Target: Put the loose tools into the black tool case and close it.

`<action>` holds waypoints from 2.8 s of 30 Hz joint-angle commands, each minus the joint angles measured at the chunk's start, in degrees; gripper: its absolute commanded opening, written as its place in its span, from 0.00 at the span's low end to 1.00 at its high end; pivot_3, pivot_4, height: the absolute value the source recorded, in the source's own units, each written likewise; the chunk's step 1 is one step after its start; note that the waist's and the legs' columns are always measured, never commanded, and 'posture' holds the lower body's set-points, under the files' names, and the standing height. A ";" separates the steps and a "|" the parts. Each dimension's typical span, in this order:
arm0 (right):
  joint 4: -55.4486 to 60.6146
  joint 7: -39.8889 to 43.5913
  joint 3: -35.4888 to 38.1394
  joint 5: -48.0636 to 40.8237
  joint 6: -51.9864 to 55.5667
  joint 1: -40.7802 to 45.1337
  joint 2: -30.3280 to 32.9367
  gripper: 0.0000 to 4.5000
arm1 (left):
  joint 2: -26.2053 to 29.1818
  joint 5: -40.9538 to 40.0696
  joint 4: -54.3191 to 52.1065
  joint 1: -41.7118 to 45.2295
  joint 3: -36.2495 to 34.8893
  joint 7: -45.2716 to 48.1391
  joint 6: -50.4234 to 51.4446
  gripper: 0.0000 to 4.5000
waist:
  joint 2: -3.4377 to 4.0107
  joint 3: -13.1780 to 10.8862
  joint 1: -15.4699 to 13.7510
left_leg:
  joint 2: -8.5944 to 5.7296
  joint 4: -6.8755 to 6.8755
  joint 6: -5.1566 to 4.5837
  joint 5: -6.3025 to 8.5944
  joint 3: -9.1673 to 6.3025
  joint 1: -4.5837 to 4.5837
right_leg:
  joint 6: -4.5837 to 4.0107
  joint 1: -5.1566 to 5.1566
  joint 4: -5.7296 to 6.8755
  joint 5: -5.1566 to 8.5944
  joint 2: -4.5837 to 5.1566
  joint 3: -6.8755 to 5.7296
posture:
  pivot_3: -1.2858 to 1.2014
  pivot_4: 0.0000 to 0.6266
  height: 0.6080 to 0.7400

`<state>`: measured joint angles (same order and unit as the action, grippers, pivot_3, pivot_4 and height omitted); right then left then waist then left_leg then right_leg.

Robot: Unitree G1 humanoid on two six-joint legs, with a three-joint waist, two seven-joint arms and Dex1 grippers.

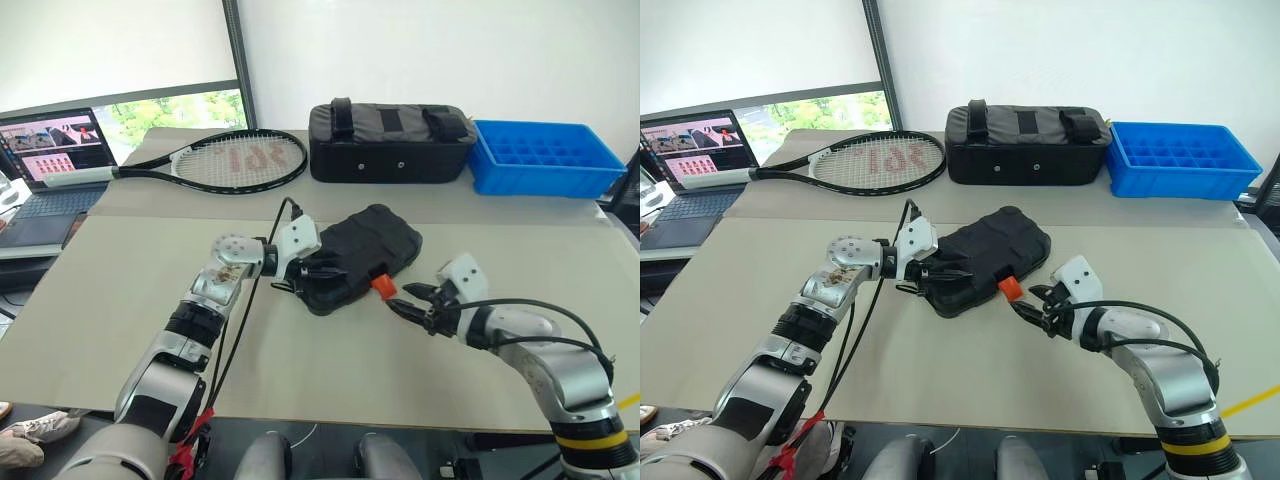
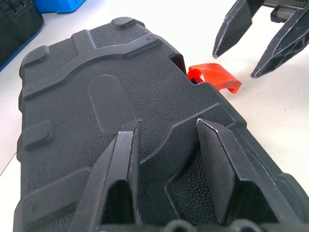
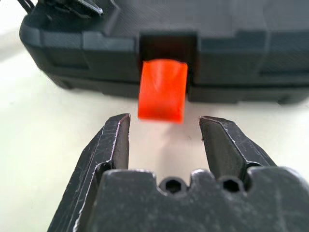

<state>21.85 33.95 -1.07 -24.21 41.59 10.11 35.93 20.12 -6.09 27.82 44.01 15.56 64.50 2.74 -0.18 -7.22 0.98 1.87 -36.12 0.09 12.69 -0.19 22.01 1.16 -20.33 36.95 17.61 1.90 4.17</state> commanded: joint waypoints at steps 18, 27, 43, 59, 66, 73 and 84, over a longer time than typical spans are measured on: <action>-0.03 -2.27 -5.39 6.15 0.65 3.54 -1.91 0.59 | 0.10 1.85 -1.77 -3.03 1.25 -1.07 2.33 0.44 | 0.00 0.01 0.00 | 0.02 0.01 0.00 0.00 -0.02 0.01 | 0.00 -0.02 -0.01 0.00 -0.02 0.00 | 0.52 0.24 0.75; -1.07 -3.80 -4.49 8.00 0.12 4.36 -4.07 0.27 | 0.26 1.89 -3.11 -3.85 1.31 -1.38 2.71 0.47 | 0.00 0.01 -0.08 | 0.02 0.01 0.00 0.00 -0.01 0.02 | 0.00 -0.02 -0.02 0.00 -0.02 0.00 | 0.52 0.24 0.75; -0.64 -7.05 -1.90 6.51 2.89 7.90 -9.36 0.26 | -0.23 2.16 -3.79 -4.62 1.98 -1.07 2.78 0.47 | 0.00 0.01 0.95 | 0.10 0.02 0.00 0.00 -0.02 -0.01 | 0.24 -0.05 0.02 0.14 -0.12 0.04 | 0.52 0.24 0.75; -3.81 -5.38 -4.59 8.69 1.07 11.07 -9.19 0.26 | 0.00 2.43 -4.02 -5.36 2.32 -0.64 2.77 0.47 | 0.00 0.01 1.33 | 0.09 0.03 0.00 0.00 -0.04 -0.01 | 0.32 -0.05 0.04 0.19 -0.12 0.10 | 0.52 0.24 0.75; -3.23 -3.66 -4.44 9.52 1.68 10.56 -7.43 0.68 | 0.26 2.44 -4.16 -5.59 2.22 -0.73 2.70 0.47 | -0.01 0.02 1.33 | 0.09 0.03 0.00 0.00 -0.05 -0.03 | 0.33 -0.03 0.04 0.19 -0.13 0.11 | 0.52 0.24 0.75; 2.83 -3.77 0.39 6.77 7.03 7.75 -5.08 0.68 | 0.31 2.41 -4.06 -5.75 2.31 -0.84 2.53 0.47 | -0.01 0.04 1.11 | 0.09 0.08 0.00 0.00 -0.05 -0.01 | 0.34 -0.03 0.01 0.20 -0.13 0.12 | 0.52 0.24 0.75; 2.37 -4.91 -2.24 7.52 7.70 7.16 -5.82 0.04 | 0.02 2.74 -3.19 -5.16 2.76 -0.54 1.98 0.47 | -0.02 0.04 1.13 | 0.08 0.11 0.00 0.00 -0.05 -0.02 | 0.34 -0.02 -0.05 0.20 -0.13 0.14 | 0.52 0.24 0.75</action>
<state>23.08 29.31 -2.58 -16.90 49.79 16.58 30.43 19.98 -5.96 22.24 40.07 15.93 63.54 3.86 -0.20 -7.18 2.11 1.95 -36.01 0.09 12.69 -0.24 22.00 1.50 -20.34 36.89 17.81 1.77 4.32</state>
